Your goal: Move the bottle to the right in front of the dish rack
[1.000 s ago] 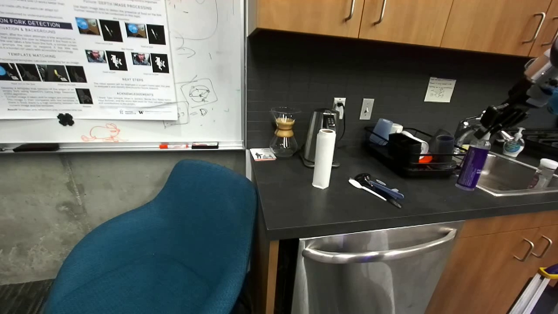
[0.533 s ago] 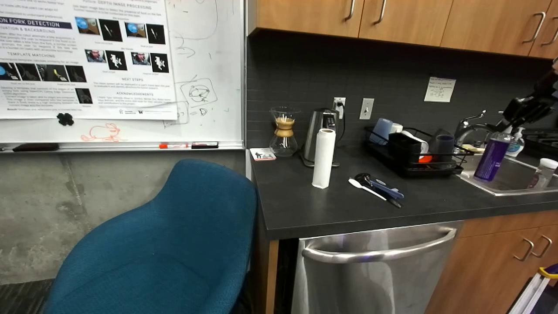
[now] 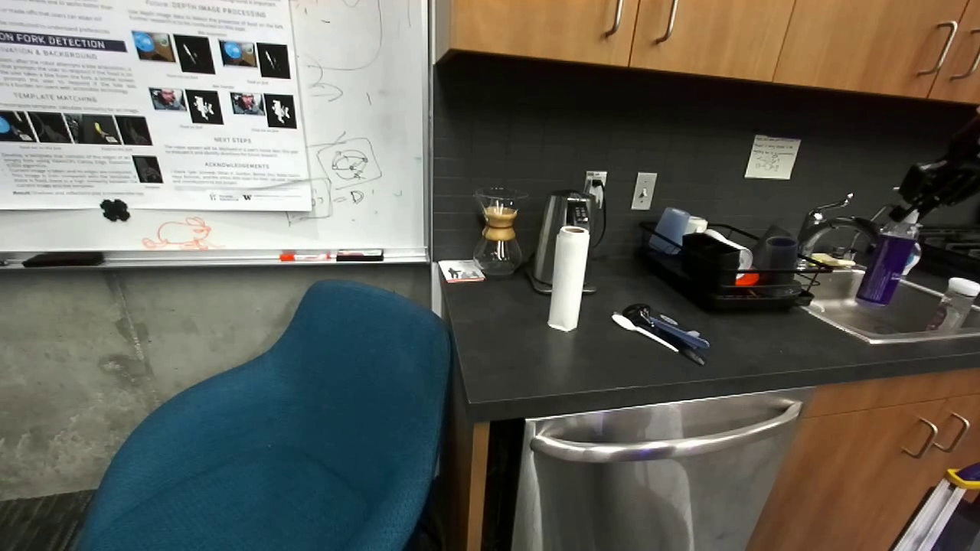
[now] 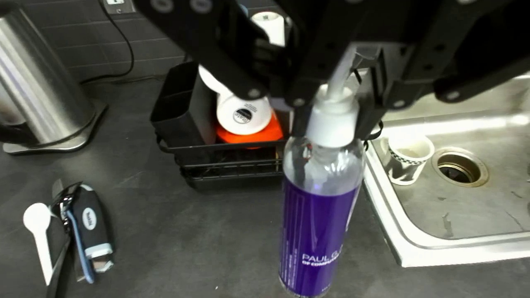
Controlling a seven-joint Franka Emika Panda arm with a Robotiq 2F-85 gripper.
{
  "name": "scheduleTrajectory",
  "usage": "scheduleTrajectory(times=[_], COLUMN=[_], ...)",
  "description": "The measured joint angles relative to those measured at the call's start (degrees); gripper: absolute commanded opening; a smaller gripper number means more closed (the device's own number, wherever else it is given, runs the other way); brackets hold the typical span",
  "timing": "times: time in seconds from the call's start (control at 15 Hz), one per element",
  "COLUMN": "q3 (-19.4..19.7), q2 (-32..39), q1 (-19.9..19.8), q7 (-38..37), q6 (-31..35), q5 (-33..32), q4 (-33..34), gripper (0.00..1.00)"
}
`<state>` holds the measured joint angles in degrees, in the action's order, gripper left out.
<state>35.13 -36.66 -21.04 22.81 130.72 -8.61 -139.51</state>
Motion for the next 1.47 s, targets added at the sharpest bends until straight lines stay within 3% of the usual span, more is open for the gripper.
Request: scheduleTrajectory(times=[0.6,1.0,1.47], q3=[4.3,4.1,2.4], q2=[14.8,21.4,24.6], q1=[2.6,4.0,3.5], q7=[2.4,2.3,-1.2], q6=[7.0,13.7,15.9], q5=[2.0,6.8,8.4], q4=[9.2,10.2,9.7], gripper=[0.08,0.08,0.08])
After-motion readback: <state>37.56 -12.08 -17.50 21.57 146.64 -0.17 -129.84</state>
